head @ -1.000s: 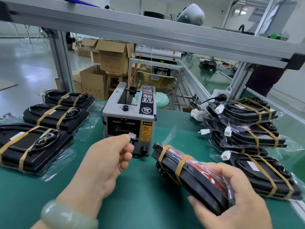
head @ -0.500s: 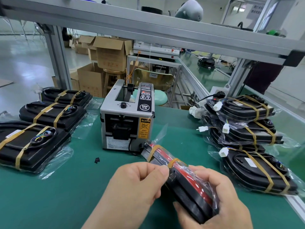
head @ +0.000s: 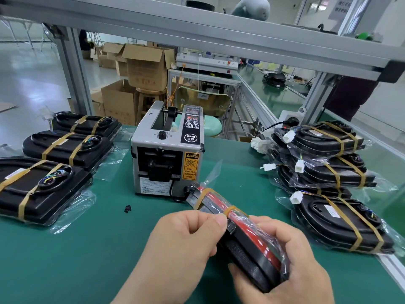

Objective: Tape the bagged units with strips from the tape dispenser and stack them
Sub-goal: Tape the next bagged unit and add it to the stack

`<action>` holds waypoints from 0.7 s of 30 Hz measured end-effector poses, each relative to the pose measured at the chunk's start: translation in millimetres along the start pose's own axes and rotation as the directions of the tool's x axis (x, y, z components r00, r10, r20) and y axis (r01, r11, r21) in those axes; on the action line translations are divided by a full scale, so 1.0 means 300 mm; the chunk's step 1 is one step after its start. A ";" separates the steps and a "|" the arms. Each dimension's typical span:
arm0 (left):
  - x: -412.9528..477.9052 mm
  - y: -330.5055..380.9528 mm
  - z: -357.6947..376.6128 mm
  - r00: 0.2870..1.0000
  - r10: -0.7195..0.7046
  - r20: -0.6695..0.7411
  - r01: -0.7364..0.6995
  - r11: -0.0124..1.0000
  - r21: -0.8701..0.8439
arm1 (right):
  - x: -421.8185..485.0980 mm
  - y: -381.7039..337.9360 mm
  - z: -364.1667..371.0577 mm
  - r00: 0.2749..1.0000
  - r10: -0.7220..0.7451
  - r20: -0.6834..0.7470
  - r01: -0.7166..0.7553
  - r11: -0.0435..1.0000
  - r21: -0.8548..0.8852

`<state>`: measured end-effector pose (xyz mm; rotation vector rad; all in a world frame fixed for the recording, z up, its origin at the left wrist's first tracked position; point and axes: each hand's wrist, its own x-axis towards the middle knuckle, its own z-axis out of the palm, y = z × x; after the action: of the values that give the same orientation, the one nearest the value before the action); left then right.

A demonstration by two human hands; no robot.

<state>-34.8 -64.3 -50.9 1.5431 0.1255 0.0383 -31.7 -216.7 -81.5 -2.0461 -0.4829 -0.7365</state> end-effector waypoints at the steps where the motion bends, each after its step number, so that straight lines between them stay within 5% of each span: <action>1: 0.000 -0.004 0.001 1.000 -0.004 -0.007 0.004 1.000 -0.005 | 0.000 0.000 0.000 1.000 0.002 0.001 -0.002 1.000 -0.007; 12: -0.013 0.024 0.025 0.988 -0.108 0.106 0.133 0.955 -0.266 | 0.000 -0.009 0.001 1.000 0.012 -0.016 -0.012 0.999 -0.039; 21: -0.012 0.013 0.033 0.998 -0.055 0.033 0.060 0.982 -0.179 | -0.001 -0.015 0.006 0.999 0.020 -0.036 -0.022 0.999 -0.042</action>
<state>-37.0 -74.4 -46.6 1.3581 0.1405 -0.0169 -34.0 -212.9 -79.9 -2.0711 -0.4283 -0.7749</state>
